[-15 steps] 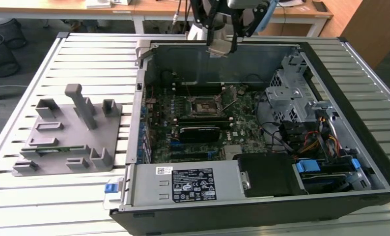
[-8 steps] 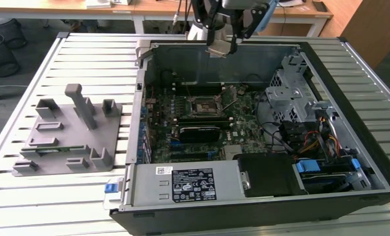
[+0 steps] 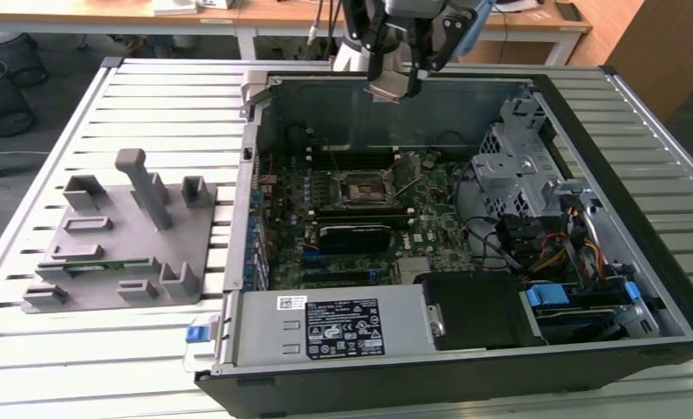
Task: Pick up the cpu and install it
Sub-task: 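Place the cpu into insertion slot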
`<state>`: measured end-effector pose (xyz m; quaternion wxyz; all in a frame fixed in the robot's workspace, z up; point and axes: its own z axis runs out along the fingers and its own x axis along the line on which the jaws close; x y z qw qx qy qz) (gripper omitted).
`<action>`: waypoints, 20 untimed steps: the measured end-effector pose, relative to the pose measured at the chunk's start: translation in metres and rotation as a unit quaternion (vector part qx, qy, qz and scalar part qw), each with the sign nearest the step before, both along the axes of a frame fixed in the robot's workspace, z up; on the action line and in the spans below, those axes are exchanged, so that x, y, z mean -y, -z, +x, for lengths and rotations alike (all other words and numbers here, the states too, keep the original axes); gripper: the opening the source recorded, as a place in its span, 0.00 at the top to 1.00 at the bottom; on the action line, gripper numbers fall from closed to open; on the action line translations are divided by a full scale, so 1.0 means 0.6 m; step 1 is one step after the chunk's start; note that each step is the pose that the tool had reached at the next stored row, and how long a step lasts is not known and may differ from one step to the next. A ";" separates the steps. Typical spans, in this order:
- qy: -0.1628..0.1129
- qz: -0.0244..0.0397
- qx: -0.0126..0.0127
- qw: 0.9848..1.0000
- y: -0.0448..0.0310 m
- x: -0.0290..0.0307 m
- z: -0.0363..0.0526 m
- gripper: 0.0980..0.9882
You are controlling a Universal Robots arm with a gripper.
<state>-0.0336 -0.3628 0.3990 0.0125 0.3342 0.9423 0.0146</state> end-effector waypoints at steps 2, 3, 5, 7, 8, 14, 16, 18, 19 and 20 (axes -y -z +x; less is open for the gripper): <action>0.010 0.000 0.000 1.000 0.000 -0.0004 0.000 0.51; 0.014 0.000 0.000 1.000 0.001 -0.0005 0.000 0.51; 0.022 0.000 0.000 1.000 0.001 -0.0009 0.000 0.51; 0.030 0.000 0.000 1.000 0.002 -0.0012 0.000 0.51; 0.034 0.000 0.000 0.999 0.002 -0.0013 0.000 0.51; 0.059 0.000 0.000 0.998 0.003 -0.0023 0.000 0.51; 0.067 0.000 0.000 0.998 0.004 -0.0026 0.000 0.51; 0.075 0.000 0.000 0.997 0.004 -0.0030 0.000 0.51; 0.080 0.000 0.000 0.997 0.005 -0.0031 0.000 0.51; 0.084 0.000 0.000 0.996 0.005 -0.0033 0.000 0.51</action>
